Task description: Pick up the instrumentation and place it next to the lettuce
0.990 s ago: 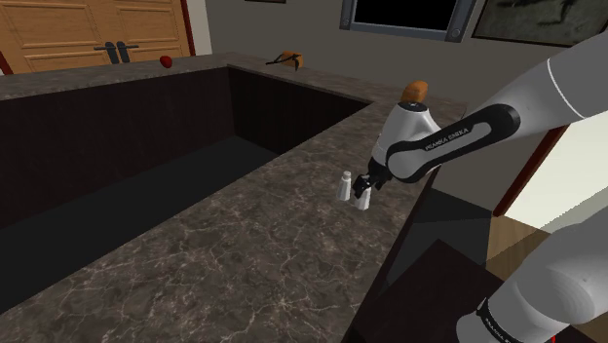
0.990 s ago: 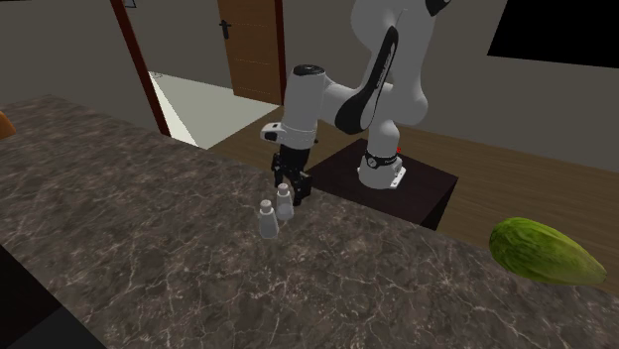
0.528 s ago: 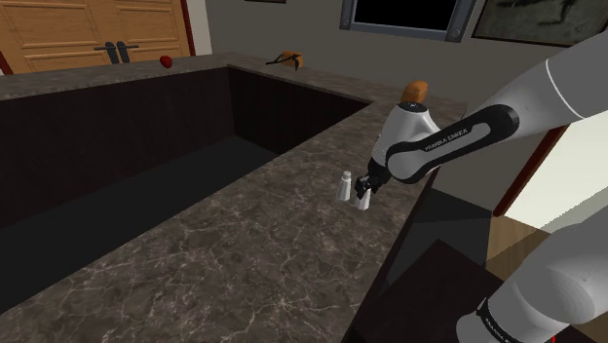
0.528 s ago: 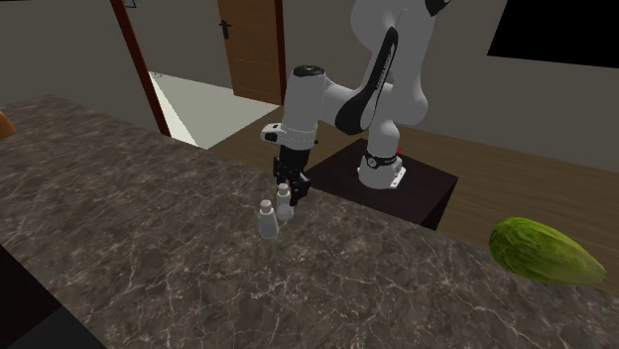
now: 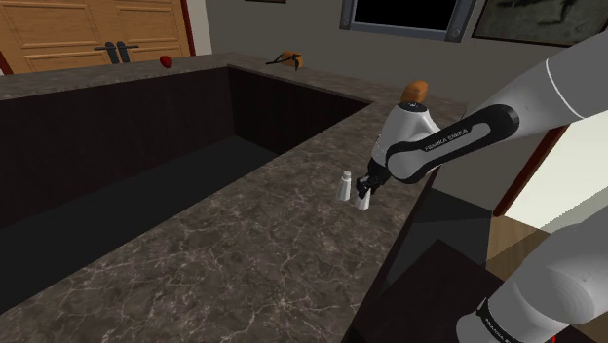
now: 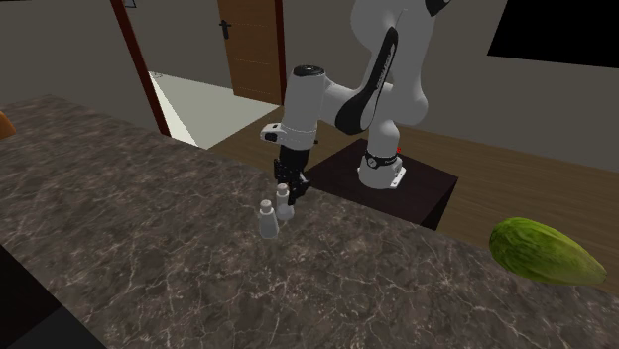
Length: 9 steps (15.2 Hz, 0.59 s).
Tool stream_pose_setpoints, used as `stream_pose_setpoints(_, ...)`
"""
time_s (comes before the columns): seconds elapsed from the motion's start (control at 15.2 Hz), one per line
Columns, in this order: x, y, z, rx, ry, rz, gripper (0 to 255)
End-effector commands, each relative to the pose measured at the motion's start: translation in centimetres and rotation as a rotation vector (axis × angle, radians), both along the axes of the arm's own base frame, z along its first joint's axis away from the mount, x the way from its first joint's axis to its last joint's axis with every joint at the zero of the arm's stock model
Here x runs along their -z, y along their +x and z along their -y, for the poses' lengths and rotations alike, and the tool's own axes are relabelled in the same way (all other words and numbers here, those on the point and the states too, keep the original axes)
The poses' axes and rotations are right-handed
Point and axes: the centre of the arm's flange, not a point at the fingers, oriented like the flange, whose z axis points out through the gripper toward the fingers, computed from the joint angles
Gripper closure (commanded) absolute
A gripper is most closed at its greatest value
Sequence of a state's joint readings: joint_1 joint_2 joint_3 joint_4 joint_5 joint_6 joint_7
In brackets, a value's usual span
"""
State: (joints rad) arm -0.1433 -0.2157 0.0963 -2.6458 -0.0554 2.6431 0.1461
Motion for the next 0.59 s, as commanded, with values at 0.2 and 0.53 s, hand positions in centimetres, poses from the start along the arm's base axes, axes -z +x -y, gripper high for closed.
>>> stream_pose_setpoints(0.2, -1.5, 0.0, 0.0, 0.0, 0.0, -0.001, 255)
stream_pose_setpoints(0.53, -4.2, 0.0, 0.0, 0.0, 0.0, -0.001, 255)
